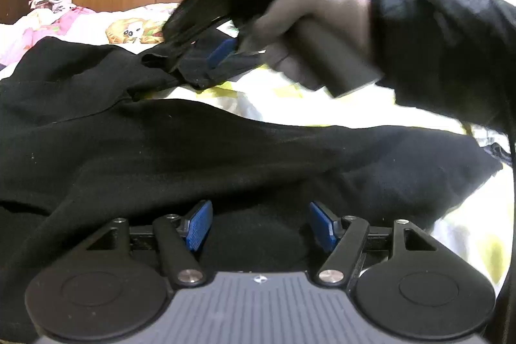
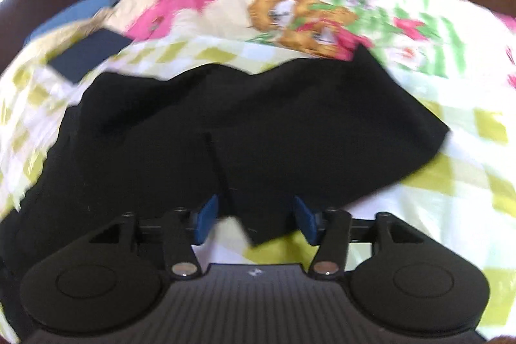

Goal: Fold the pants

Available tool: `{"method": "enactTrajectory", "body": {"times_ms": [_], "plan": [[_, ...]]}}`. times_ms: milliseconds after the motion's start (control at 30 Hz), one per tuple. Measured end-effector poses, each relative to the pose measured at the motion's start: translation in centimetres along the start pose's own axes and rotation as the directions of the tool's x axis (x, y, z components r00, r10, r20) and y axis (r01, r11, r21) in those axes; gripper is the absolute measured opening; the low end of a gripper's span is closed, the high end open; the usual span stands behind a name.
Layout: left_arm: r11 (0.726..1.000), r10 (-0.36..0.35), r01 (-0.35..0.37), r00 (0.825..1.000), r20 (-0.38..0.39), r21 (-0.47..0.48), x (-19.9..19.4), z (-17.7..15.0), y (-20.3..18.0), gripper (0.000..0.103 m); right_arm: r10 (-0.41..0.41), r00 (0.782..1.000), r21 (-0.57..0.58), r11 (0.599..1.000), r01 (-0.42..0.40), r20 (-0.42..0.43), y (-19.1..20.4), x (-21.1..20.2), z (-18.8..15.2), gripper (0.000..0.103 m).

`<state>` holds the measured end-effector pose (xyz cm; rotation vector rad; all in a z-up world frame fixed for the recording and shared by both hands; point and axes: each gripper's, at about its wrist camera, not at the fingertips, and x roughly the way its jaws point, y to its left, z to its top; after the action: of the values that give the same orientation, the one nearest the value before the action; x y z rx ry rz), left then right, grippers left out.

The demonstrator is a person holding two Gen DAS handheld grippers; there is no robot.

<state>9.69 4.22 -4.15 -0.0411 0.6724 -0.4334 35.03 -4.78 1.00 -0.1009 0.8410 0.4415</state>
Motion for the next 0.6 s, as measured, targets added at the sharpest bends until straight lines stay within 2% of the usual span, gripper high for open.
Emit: {"method": "enactTrajectory", "body": {"times_ms": [67,133,167,200,233,267,400,533,600], "plan": [[1.0,0.002,-0.002,1.0,-0.002,0.013,0.2,-0.1,-0.2,0.079,-0.063,0.998,-0.099,0.993,0.065,0.027,1.7,1.8,-0.1,0.058],[0.999,0.01,-0.009,1.0,-0.009,0.035,0.5,-0.2,-0.5,0.079,-0.207,0.977,-0.147,0.966,0.213,0.061,2.0,3.7,0.1,0.055],[0.999,0.014,-0.014,1.0,-0.01,0.044,0.5,-0.3,-0.6,0.079,-0.196,0.979,-0.106,0.974,0.202,0.059,1.1,3.9,0.4,0.046],[0.998,0.018,-0.018,1.0,-0.009,0.053,0.5,-0.4,-0.9,0.079,-0.156,0.987,-0.028,0.987,0.157,0.044,-0.2,3.7,0.7,0.013],[0.998,0.018,-0.018,1.0,-0.008,0.058,0.4,-0.5,-0.9,0.079,-0.133,0.99,0.054,0.99,0.131,0.043,-1.8,3.0,1.0,0.006],[0.998,0.015,-0.015,1.0,-0.007,0.06,0.5,-0.5,-1.0,0.079,-0.124,0.99,0.09,0.989,0.118,0.064,-2.9,2.0,1.1,0.006],[0.997,0.018,-0.018,1.0,-0.006,0.075,0.6,-0.4,-1.1,0.079,-0.176,0.975,0.207,0.967,0.146,0.133,-8.7,-3.0,1.4,0.006],[0.997,0.03,-0.029,1.0,-0.005,0.071,0.6,0.3,-1.9,0.078,-0.315,0.932,0.35,0.906,0.239,0.178,-16.0,-8.7,0.5,0.006],[0.998,-0.004,0.004,1.0,-0.005,0.057,0.8,1.4,-2.6,0.078,-0.377,0.91,0.418,0.865,0.279,0.173,-19.6,-11.1,-0.7,0.006]]}}
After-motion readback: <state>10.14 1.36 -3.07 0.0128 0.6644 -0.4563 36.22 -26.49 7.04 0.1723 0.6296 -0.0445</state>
